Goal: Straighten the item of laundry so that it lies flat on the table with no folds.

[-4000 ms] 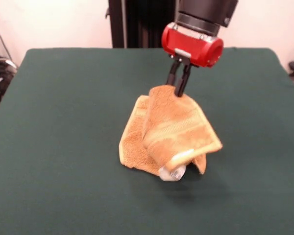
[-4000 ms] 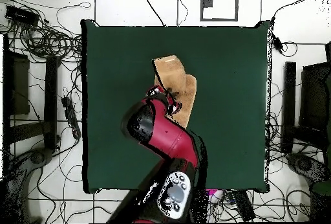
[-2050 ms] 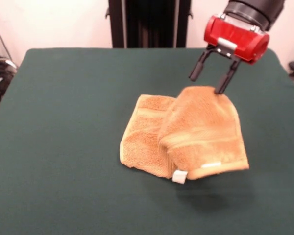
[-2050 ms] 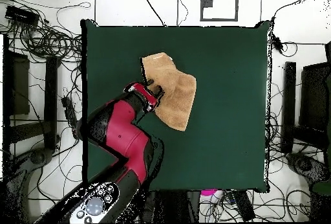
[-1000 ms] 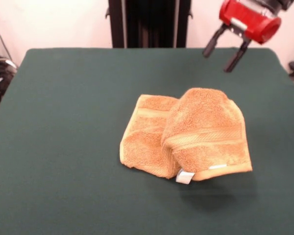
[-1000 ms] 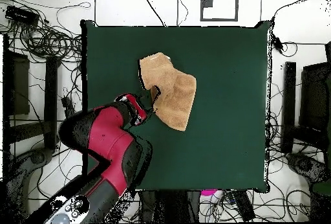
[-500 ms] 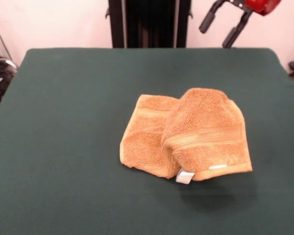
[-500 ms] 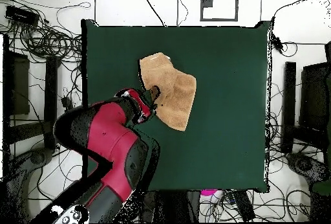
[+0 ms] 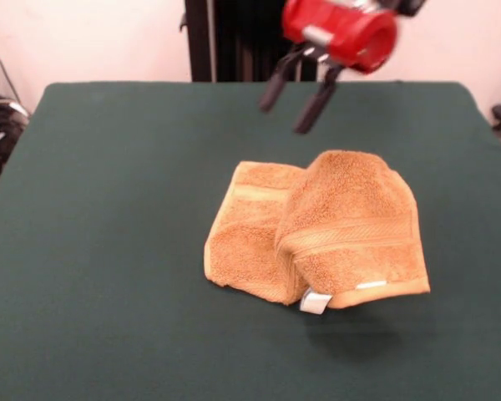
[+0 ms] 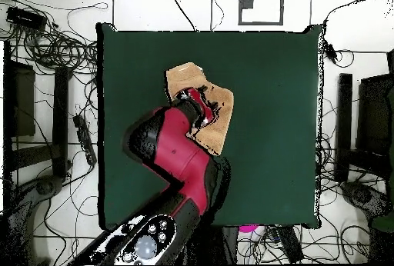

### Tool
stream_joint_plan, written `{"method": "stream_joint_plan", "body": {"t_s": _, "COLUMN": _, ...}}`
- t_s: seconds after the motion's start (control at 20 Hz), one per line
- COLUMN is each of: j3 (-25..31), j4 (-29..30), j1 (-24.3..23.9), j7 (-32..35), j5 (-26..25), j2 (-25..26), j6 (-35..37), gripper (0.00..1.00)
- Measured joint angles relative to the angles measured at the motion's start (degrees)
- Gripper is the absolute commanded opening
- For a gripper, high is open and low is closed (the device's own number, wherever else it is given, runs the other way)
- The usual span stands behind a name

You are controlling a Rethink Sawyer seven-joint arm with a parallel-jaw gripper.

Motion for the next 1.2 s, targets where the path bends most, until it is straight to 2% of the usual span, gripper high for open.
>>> {"method": "stream_joint_plan", "body": {"t_s": 0.1, "j3": 0.5, "j4": 0.0, "j1": -1.4, "j7": 0.0, "j5": -0.5, "j2": 1.1, "j6": -0.6, "gripper": 1.0}}
{"method": "stream_joint_plan", "body": {"t_s": 0.4, "j3": 0.6, "j4": 0.2, "j1": -1.1, "j7": 0.0, "j5": -1.0, "j2": 3.6, "j6": 1.1, "gripper": 1.0}}
{"method": "stream_joint_plan", "body": {"t_s": 0.95, "j3": 0.3, "j4": -0.6, "j1": 4.3, "j7": 0.0, "j5": -3.7, "j2": 8.6, "j6": 13.6, "gripper": 1.0}}
{"method": "stream_joint_plan", "body": {"t_s": 1.2, "j3": 0.3, "j4": -0.8, "j1": 4.9, "j7": 0.0, "j5": -4.4, "j2": 11.2, "j6": 15.1, "gripper": 1.0}}
